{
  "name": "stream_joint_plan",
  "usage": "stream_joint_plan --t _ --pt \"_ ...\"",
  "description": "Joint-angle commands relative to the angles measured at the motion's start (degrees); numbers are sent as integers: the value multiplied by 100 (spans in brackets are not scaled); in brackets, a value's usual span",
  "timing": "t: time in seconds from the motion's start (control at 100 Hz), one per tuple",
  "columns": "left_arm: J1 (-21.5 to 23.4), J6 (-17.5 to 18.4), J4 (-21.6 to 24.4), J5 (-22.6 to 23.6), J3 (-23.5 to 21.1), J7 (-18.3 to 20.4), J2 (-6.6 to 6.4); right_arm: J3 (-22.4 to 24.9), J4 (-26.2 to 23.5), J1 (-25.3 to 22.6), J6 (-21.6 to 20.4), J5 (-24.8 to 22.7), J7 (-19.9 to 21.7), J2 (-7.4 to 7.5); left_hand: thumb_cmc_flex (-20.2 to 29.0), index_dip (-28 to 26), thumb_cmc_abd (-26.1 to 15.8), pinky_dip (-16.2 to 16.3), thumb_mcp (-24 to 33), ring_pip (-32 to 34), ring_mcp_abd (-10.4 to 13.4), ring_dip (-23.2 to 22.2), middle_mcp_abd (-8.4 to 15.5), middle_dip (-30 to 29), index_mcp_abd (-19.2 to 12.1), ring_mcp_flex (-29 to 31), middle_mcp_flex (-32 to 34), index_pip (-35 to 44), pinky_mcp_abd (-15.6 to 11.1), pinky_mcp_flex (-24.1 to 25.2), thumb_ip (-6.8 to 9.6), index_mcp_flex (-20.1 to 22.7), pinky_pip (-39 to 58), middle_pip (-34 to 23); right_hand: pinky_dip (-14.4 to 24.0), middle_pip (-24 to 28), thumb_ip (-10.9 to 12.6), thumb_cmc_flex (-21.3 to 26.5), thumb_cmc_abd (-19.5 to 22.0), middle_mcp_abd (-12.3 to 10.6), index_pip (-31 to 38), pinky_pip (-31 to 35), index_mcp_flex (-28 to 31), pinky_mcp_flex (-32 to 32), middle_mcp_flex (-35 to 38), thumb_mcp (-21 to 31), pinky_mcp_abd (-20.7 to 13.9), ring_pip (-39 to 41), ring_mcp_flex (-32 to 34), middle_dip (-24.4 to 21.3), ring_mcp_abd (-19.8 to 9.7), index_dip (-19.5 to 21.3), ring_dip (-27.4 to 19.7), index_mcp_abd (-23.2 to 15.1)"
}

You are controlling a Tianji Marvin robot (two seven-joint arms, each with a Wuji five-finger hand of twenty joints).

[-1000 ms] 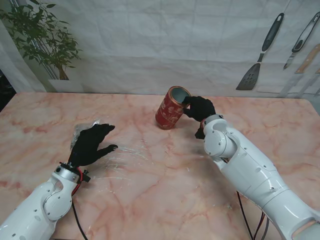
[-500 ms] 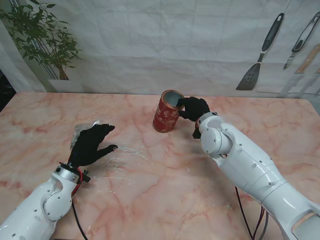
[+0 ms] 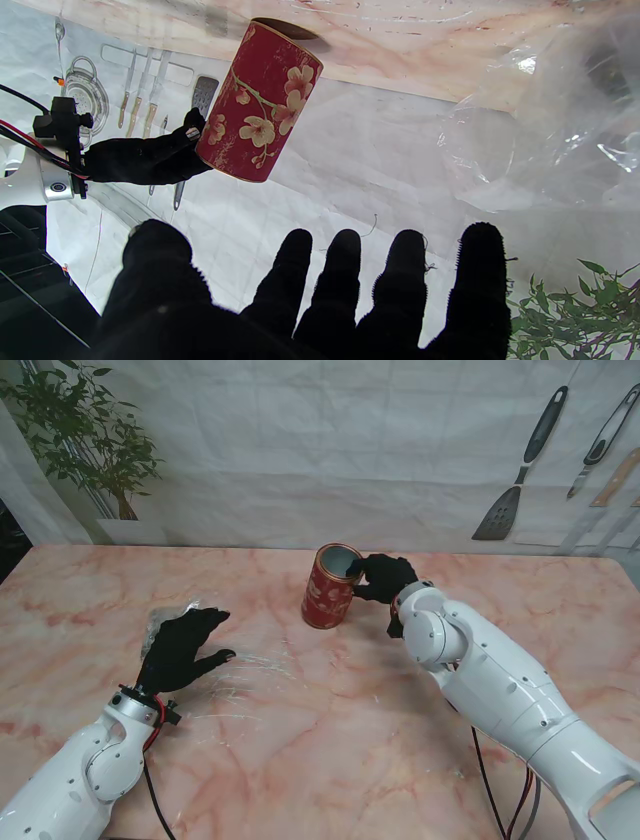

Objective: Insert tea bags into the tea bag box

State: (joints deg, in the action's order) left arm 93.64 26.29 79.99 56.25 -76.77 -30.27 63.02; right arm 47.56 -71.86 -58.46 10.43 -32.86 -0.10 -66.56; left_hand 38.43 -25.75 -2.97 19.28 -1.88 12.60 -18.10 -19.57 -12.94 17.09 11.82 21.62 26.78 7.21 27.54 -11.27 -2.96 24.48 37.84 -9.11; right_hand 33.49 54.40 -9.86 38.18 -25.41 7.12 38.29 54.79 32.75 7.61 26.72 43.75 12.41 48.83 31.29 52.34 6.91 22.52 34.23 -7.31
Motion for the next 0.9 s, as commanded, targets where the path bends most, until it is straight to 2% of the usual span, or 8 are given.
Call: stream_joint_plan --t 0.0,0.06,0.13,0.32,0.62,0.71,0.75,0.89 --pt "1 17 40 -16 -3 78 10 -6 -54 10 -5 -45 116 29 88 -16 -229 33 -32 -130 137 42 132 -85 -68 25 63 10 85 23 101 106 18 5 -9 -93 278 -207 -36 -28 -259 -130 -189 -115 -230 183 -111 -86 -190 -55 -98 176 -28 -114" --pt "3 17 44 -18 -6 82 11 -5 -67 12 14 -74 121 34 91 -17 -227 32 -31 -131 131 42 126 -84 -67 23 69 12 86 23 101 112 16 3 -6 -156 248 -153 6 -17 -299 -141 -208 -127 -276 155 -109 -127 -227 -94 -103 223 -44 -141" --pt "5 15 46 -18 -8 79 11 -16 -35 6 58 -151 -38 6 89 -16 -228 32 -32 -132 137 43 133 -85 -72 22 60 9 90 23 101 106 16 6 36 -97 -86 445 245 -18 310 -116 -160 -52 -143 -303 -86 -79 -117 -119 -92 -53 -25 -194" --pt "12 18 53 -22 -15 79 13 -66 38 26 223 -329 -390 -58 89 -16 -224 33 -32 -130 138 42 135 -84 -71 25 71 11 89 23 101 111 17 3 19 -8 -150 794 380 -27 990 -12 -34 69 115 -465 -27 47 90 79 -73 -443 -15 -170" --pt "24 20 71 -31 -30 110 12 -44 28 51 184 -232 -339 -64 88 -18 -230 32 -34 -132 131 43 131 -86 -66 22 68 14 85 24 100 121 15 8 -49 -61 -86 127 122 -51 271 -8 -177 -36 -124 -85 -82 -31 -71 -152 -111 -246 -56 -160" --pt "27 22 75 -34 -36 114 12 -41 22 51 156 -205 -286 -54 91 -18 -226 30 -33 -136 130 46 126 -88 -73 15 67 14 86 27 100 121 11 11 -61 -188 114 -148 69 -39 -32 -38 -189 -62 -198 55 -96 -107 -121 -231 -123 -123 -81 -157" --pt "27 23 76 -35 -37 120 12 -38 20 54 124 -191 -244 -45 91 -19 -228 30 -32 -137 121 46 139 -88 -59 12 68 16 87 24 100 126 12 12 -64 -333 352 -494 18 -4 -491 -84 -259 -111 -314 150 -108 -204 -212 -358 -137 334 -105 -160" --pt "31 33 85 -35 -42 146 8 4 -35 49 17 -119 6 11 93 -21 -228 29 -31 -141 125 49 133 -88 -73 4 76 17 87 27 100 127 8 11 -83 -893 411 -1065 -168 77 -1038 -274 -974 -309 -884 14 -192 -673 -621 -709 -133 342 -285 -94"
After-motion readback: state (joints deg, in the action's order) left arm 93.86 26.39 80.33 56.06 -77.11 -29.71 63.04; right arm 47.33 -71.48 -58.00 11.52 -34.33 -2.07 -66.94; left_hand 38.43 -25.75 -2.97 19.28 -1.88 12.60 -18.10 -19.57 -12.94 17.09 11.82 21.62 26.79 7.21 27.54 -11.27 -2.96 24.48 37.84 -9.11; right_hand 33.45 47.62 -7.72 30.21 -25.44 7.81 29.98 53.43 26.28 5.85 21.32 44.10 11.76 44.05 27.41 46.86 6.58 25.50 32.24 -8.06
